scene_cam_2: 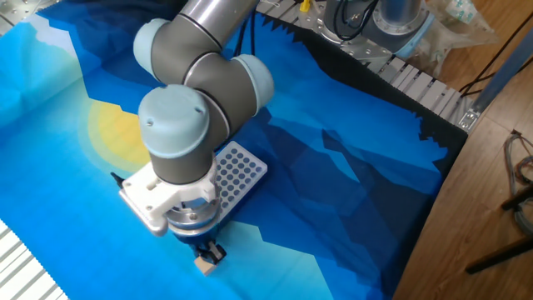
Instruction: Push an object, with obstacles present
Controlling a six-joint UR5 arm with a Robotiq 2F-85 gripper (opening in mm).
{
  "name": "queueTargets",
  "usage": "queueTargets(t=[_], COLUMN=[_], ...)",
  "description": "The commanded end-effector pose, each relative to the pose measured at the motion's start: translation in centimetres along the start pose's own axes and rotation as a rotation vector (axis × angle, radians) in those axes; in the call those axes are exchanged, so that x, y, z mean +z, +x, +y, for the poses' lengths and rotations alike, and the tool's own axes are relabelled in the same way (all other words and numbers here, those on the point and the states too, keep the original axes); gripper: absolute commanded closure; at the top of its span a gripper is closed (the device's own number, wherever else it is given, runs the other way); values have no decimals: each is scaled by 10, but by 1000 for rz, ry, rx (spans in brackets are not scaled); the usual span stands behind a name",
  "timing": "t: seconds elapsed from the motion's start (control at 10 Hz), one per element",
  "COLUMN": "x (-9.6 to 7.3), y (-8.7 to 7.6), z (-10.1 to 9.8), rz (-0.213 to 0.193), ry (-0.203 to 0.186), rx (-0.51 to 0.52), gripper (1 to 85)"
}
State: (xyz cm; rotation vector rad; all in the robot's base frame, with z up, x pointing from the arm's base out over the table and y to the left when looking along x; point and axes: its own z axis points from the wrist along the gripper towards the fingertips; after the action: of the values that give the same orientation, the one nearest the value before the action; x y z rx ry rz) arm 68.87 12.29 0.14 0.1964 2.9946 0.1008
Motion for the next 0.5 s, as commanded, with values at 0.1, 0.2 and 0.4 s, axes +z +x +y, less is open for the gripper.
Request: queueTargets(t=[0.1,0.2,0.4], x=[-2,-2,-4], y=[-3,-4,-5], z=[-5,-4,-36], rz=[-1,-1,1], ry=[6,3,127], rx=[-1,-4,-112], gripper=[847,847,847])
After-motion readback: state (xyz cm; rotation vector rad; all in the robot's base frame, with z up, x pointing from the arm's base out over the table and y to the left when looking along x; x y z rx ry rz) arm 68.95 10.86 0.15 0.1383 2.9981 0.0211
